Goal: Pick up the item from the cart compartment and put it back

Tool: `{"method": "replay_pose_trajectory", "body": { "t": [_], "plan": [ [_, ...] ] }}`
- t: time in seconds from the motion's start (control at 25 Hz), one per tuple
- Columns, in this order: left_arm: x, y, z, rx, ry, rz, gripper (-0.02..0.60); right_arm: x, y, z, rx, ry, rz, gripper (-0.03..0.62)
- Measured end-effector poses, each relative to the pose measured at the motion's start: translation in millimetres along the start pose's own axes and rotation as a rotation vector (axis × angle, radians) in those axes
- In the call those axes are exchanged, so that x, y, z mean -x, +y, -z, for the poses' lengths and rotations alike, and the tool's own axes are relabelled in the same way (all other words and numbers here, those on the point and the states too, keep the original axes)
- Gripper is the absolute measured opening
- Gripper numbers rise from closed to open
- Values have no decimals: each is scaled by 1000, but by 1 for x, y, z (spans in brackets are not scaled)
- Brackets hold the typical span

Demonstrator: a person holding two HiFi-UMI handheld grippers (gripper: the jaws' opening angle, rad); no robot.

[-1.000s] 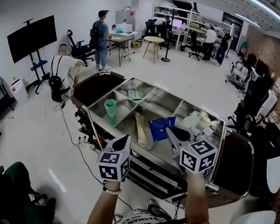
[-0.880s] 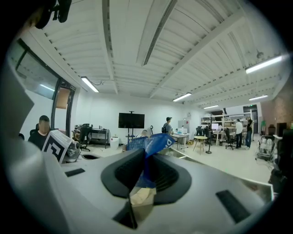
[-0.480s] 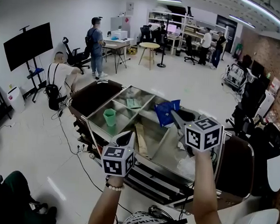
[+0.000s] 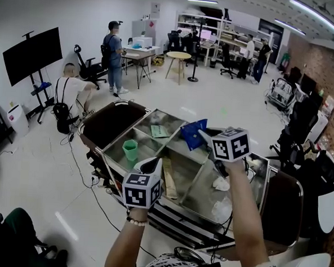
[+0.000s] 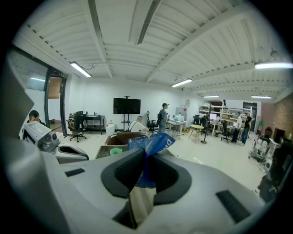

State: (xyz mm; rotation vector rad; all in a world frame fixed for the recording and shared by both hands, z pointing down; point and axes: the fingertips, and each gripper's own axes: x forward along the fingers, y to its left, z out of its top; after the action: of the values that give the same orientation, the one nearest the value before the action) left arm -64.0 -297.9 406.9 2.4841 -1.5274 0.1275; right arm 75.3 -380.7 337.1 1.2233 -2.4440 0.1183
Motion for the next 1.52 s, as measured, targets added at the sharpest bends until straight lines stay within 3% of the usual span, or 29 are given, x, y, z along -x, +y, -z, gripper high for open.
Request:
{"method": "replay_pose_trajectory", "body": {
  "t": [0.4,0.84,1.2,1.52],
  "plan": [
    [-45,8,12,39,102,-11,0,-87,-56,66,-42,302,-64,64],
    [-55,14,34,57,143,-60,0,-162,-79,162,88,677,-137,64],
    [-50,17,43,80,136,-72,0,-186,-80,199,173,804,-150,71],
    [-40,23,41,87,117,-86,0,-197,-84,204,263,862,-84,124]
  ]
}}
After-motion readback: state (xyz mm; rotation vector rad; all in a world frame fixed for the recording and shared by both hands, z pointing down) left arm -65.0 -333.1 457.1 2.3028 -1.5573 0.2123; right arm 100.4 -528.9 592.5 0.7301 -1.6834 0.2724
